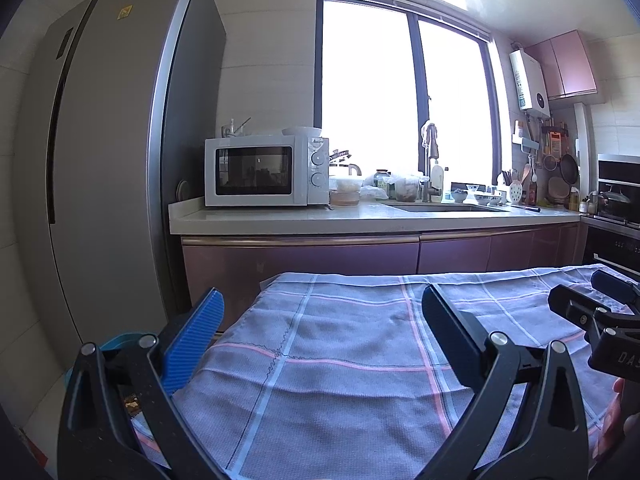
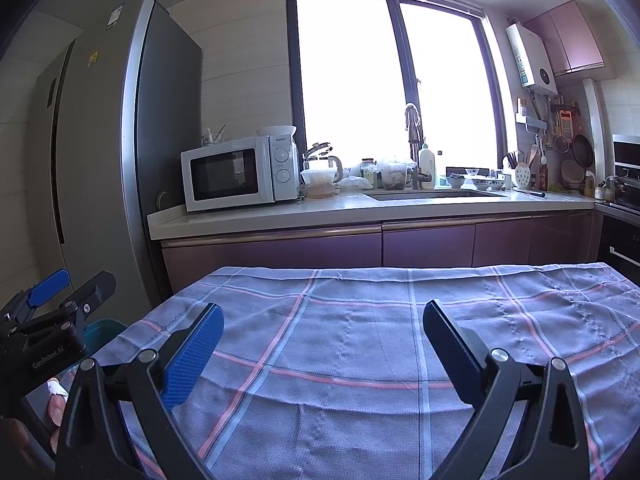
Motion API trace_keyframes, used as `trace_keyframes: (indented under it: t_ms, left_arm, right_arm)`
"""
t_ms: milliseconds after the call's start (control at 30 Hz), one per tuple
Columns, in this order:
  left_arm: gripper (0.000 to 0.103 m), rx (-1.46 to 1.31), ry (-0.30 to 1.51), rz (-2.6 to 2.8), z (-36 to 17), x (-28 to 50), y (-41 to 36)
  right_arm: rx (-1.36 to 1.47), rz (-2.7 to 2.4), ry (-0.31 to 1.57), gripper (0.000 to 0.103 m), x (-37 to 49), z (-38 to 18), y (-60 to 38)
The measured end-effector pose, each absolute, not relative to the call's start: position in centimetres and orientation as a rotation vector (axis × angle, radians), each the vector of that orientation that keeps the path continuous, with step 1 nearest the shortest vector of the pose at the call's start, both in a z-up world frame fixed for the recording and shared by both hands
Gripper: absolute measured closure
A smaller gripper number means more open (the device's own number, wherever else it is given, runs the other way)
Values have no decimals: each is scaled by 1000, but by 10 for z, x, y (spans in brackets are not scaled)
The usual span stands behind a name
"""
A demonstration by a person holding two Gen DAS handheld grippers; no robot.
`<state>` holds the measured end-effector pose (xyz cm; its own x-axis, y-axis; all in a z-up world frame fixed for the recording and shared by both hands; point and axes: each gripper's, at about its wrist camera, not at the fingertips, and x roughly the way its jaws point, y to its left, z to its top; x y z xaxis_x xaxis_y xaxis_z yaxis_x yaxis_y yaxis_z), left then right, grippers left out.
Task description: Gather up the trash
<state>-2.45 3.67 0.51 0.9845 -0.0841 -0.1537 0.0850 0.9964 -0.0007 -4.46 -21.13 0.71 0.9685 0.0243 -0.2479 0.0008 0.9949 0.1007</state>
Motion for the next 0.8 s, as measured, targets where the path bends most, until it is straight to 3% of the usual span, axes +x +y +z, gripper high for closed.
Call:
trace_keyframes:
  t_ms: [800]
  left_arm:
    - [6, 6, 154, -90, 8, -24, 39]
  right_arm:
    - [105, 16, 257, 7, -42, 8, -213]
